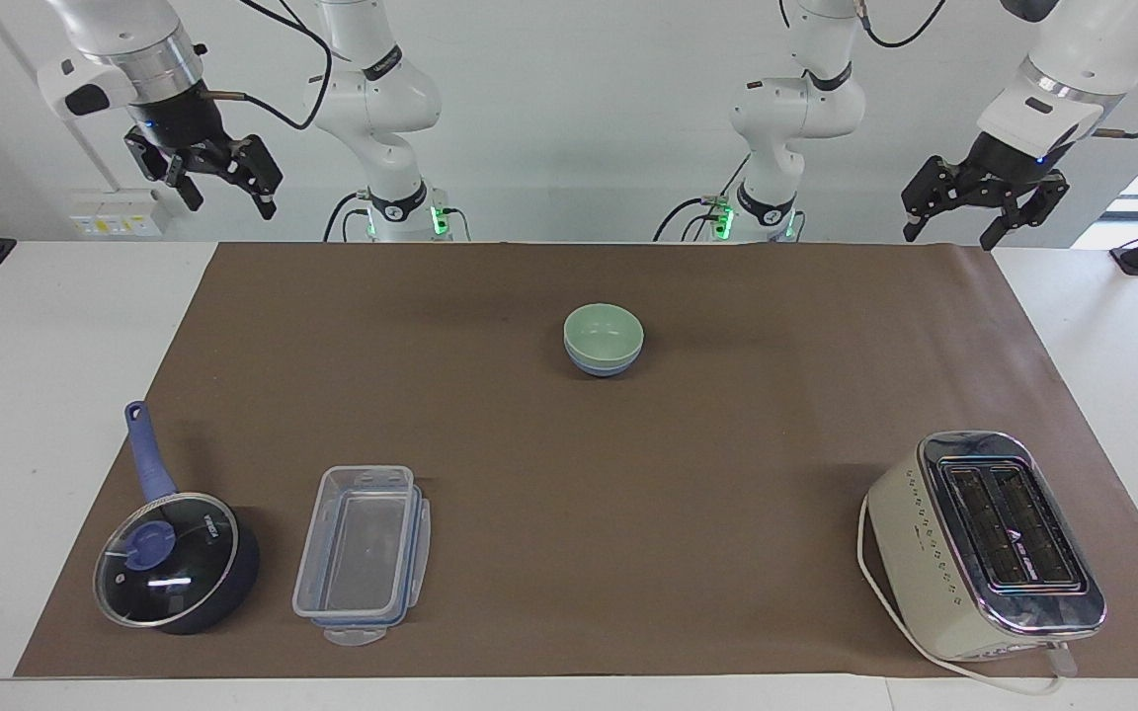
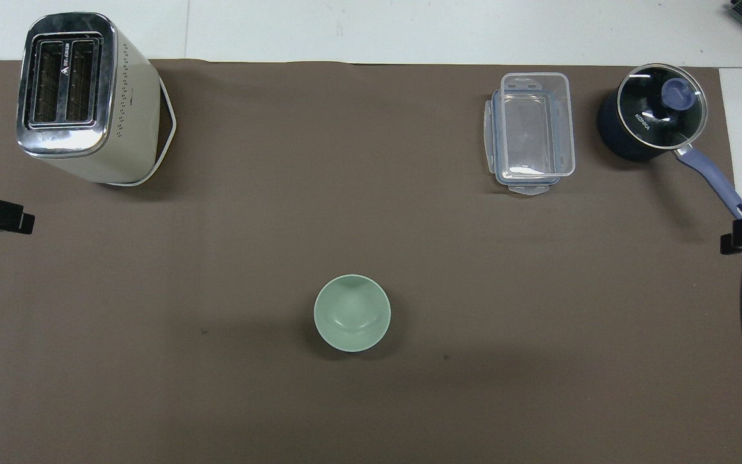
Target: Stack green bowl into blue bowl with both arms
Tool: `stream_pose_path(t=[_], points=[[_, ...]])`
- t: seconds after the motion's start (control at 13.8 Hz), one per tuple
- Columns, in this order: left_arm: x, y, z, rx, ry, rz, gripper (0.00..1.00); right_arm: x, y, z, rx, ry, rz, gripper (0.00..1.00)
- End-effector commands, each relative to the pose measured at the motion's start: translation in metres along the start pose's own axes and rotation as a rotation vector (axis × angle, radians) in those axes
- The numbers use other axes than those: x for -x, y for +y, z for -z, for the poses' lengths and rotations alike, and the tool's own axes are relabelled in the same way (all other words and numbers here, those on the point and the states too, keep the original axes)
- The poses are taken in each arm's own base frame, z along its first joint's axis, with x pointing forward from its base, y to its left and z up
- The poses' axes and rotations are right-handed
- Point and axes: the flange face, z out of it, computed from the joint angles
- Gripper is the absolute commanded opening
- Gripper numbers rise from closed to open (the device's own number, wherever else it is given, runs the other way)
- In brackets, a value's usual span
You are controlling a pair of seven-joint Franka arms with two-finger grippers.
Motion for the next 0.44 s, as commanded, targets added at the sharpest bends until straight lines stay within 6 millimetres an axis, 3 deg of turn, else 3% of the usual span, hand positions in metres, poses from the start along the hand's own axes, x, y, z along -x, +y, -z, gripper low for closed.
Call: stream_pose_path(t=[0.0,0.36], points=[[0.0017,-0.0042,0.006,-0.022,-0.004,-0.002,1.0,0.0033,-0.0068,-0.0037,0.012,-0.002,0.039,1.0],[0.0017,-0.0042,0.006,-0.022,-0.004,-0.002,1.0,0.003,-0.0083,-0.0074,0.022,0.017,0.08,1.0]])
